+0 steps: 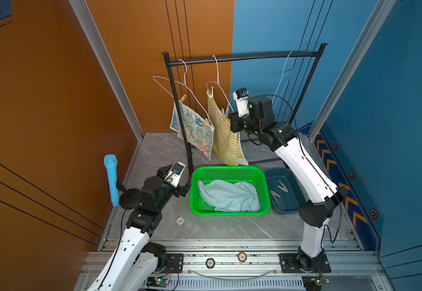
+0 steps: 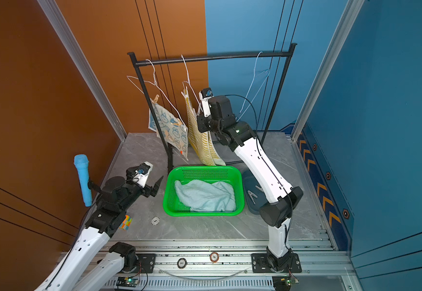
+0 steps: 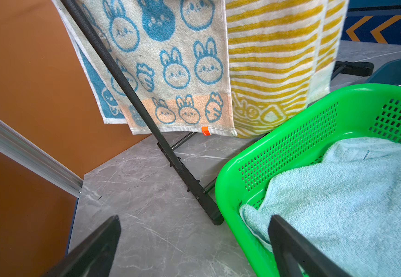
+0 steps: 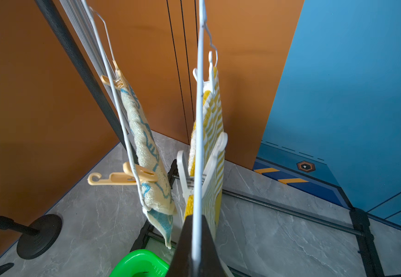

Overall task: Remove the clothespins securing towels to the hanger
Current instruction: Pick up the hanger from the clothesline.

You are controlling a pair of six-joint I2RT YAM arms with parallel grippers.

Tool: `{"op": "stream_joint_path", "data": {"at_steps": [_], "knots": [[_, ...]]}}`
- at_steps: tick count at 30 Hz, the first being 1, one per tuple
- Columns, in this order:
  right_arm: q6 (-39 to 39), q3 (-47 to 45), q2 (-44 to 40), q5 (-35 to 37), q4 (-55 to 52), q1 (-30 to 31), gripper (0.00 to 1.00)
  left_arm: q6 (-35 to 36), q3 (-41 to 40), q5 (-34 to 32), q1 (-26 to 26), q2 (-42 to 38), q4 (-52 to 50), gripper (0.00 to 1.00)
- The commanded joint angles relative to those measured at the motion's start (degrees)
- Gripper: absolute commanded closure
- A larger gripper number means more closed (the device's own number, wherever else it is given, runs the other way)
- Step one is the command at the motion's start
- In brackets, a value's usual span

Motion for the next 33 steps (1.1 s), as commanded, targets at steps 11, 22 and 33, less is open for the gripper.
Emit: {"op": "stream_joint_path", "data": {"at_steps": [11, 22, 33], "knots": [[-1.2, -0.7, -4.0, 0.9, 14.2, -1.0, 1.0, -0.6, -0.4, 0.7, 0.7, -0.2, 0.5, 0.02], [-1.1, -1.1, -6.2, 1.3, 16.9, -1.2, 1.0, -0.4, -0.5, 0.6, 0.6, -0.5, 0.5, 0.02], [-3.6, -14.0, -20.6, 0.5, 13.2, -1.1, 1.0, -0.2, -0.6, 0.9, 0.7, -0.5, 0.7, 0.02]]}}
